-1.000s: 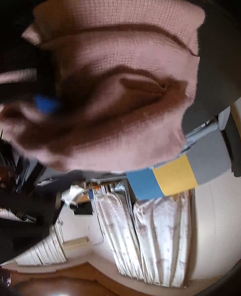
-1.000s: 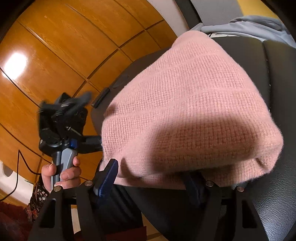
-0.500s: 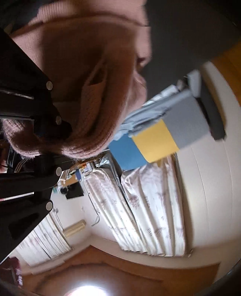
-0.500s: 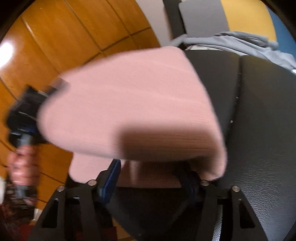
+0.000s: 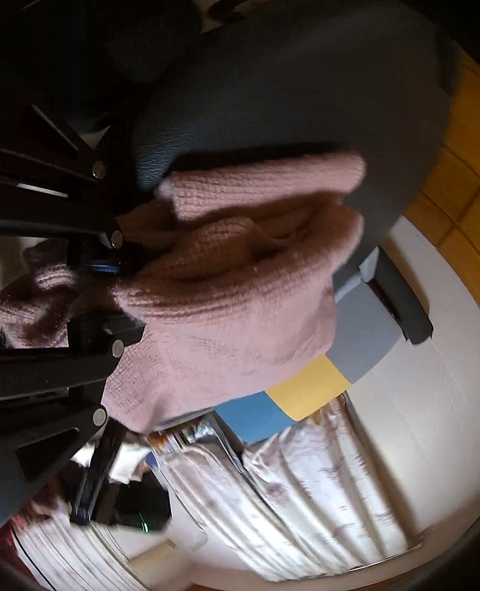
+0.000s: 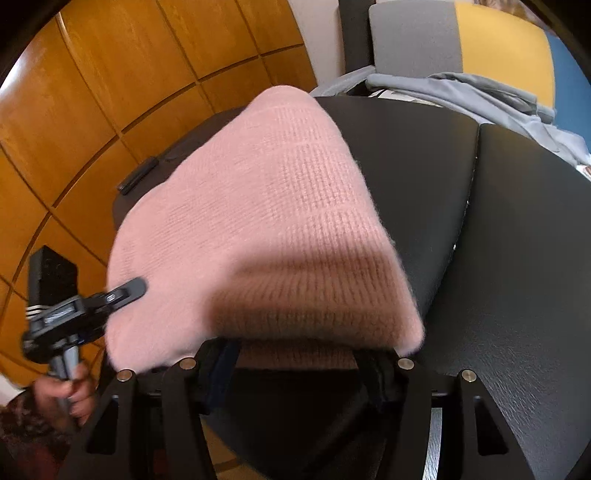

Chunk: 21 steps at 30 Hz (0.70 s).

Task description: Fold clothes

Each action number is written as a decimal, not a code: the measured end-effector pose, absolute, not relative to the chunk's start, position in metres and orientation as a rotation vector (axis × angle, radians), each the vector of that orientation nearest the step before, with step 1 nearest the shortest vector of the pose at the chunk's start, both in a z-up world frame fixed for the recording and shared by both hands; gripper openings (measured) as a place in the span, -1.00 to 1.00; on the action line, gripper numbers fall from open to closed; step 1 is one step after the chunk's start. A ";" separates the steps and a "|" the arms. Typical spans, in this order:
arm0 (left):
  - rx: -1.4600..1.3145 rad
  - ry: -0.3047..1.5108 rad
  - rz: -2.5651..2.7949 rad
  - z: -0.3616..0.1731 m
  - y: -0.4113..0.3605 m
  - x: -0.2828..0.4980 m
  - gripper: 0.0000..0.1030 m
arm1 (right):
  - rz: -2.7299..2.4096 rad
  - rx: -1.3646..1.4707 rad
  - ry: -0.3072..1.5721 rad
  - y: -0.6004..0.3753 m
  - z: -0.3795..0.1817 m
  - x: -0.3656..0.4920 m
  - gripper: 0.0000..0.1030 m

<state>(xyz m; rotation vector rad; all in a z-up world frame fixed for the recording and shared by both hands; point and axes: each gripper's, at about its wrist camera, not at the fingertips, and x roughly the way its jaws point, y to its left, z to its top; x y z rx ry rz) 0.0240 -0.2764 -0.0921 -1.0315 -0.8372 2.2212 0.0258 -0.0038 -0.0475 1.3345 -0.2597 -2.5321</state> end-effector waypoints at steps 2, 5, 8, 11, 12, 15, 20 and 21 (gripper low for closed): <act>-1.043 -0.833 2.209 -0.087 -0.280 0.019 -0.67 | -2.490 1.318 -0.226 -0.002 -0.032 0.036 0.17; -1.005 -0.844 2.217 -0.077 -0.293 0.014 -0.67 | -2.434 1.191 -0.316 0.018 -0.006 0.054 0.17; -1.034 -0.785 2.273 -0.078 -0.300 0.007 -0.63 | -2.527 1.063 -0.436 0.047 0.023 0.055 0.40; -1.059 -0.817 2.244 -0.092 -0.309 0.003 -0.59 | -2.579 1.021 -0.447 0.053 0.025 0.037 0.34; -1.060 -0.818 2.241 -0.092 -0.309 0.002 -0.59 | -2.578 1.010 -0.407 0.046 0.024 0.031 0.27; -1.067 -0.790 2.252 -0.091 -0.308 -0.002 -0.59 | -2.544 1.084 -0.149 0.002 0.006 0.002 -0.11; -1.104 -0.794 2.204 -0.096 -0.308 -0.011 -0.59 | -2.504 1.136 0.225 -0.059 -0.037 -0.031 -0.07; -1.118 -0.804 2.186 -0.097 -0.306 -0.016 -0.59 | -2.511 1.155 0.341 -0.070 -0.050 -0.036 -0.06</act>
